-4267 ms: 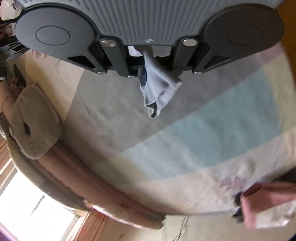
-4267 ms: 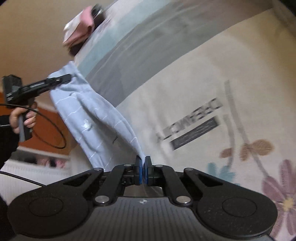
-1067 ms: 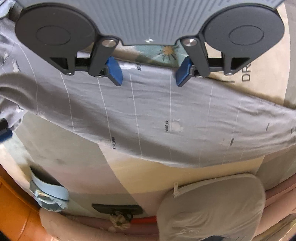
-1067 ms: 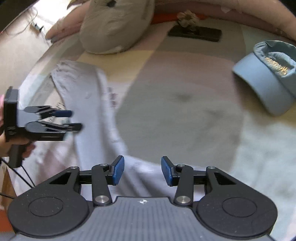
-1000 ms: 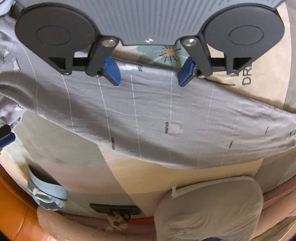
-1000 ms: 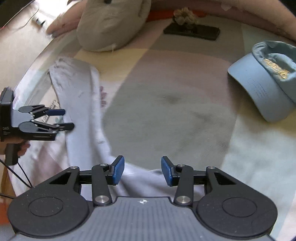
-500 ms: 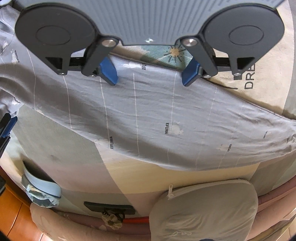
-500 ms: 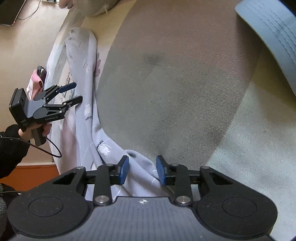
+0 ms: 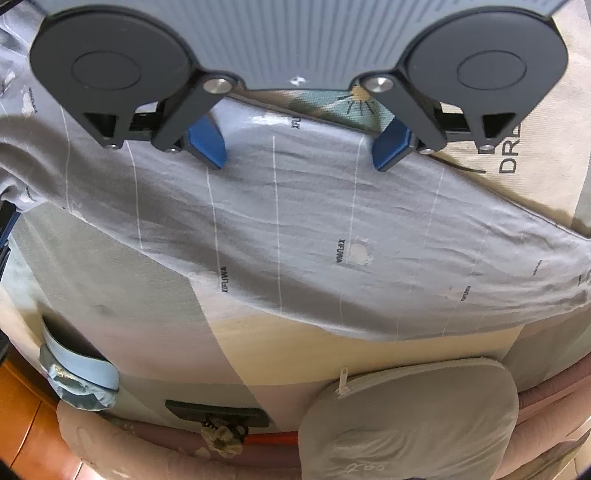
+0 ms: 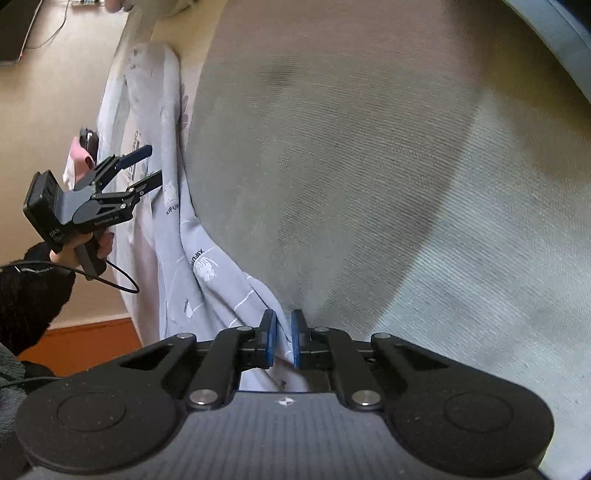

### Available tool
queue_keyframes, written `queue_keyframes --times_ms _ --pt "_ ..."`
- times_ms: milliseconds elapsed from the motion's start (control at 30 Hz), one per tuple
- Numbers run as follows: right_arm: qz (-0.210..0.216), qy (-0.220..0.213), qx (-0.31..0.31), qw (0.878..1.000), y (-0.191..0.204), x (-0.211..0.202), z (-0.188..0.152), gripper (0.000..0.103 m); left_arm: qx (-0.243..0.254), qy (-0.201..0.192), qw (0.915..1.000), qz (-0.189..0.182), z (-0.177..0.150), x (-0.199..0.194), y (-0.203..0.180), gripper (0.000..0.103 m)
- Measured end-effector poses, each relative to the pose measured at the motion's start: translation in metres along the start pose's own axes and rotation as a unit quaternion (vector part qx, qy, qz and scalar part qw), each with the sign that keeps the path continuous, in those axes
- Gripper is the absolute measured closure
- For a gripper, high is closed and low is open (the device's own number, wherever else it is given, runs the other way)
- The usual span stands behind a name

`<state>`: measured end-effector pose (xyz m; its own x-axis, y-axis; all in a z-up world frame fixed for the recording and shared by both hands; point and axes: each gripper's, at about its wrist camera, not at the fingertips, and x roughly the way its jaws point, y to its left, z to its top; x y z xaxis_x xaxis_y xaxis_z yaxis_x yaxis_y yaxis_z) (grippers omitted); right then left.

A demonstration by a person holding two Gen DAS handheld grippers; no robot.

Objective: Fold clothes

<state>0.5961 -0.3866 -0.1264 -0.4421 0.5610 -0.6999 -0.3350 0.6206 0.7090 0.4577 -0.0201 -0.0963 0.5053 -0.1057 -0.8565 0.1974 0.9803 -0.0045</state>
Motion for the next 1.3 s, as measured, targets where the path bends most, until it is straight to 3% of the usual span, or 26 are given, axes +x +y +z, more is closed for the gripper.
queue_keyframes --times_ms 100,167,300,467,533,833,1000,1100,1300 --pt "-0.034 0.009 -0.040 0.999 0.020 0.003 0.005 0.094 -0.004 0.000 1.0000 0.003 0.001 0.001 -0.002 0.014" --pt "-0.079 0.009 -0.084 0.993 0.041 0.005 0.003 0.097 -0.003 0.001 1.0000 0.002 0.002 0.002 -0.001 0.014" --pt "-0.147 -0.029 -0.135 0.979 0.069 0.002 -0.014 0.097 -0.008 0.002 0.9999 -0.006 0.005 -0.002 0.002 0.016" --pt "-0.163 -0.133 -0.096 0.973 0.067 -0.037 -0.024 0.098 -0.014 -0.032 0.9994 -0.009 0.011 -0.020 0.004 0.017" --pt "-0.183 -0.154 -0.093 0.967 0.069 -0.049 -0.028 0.098 -0.017 -0.038 0.9990 -0.013 0.014 -0.024 0.005 0.017" --pt "-0.230 -0.218 -0.049 0.947 0.060 -0.083 -0.043 0.099 -0.011 -0.045 0.9987 -0.020 0.022 -0.031 0.002 0.017" --pt "-0.275 -0.244 0.031 0.929 0.042 -0.082 -0.058 0.102 -0.007 -0.041 0.9990 -0.015 0.022 -0.031 0.004 0.017" --pt "-0.269 -0.271 0.059 0.922 0.044 -0.084 -0.061 0.101 -0.009 -0.043 0.9989 -0.015 0.022 -0.031 0.006 0.017" --pt "-0.224 -0.291 -0.015 0.930 0.092 -0.055 -0.041 0.096 0.001 -0.042 0.9990 -0.017 0.026 -0.024 0.008 0.017"
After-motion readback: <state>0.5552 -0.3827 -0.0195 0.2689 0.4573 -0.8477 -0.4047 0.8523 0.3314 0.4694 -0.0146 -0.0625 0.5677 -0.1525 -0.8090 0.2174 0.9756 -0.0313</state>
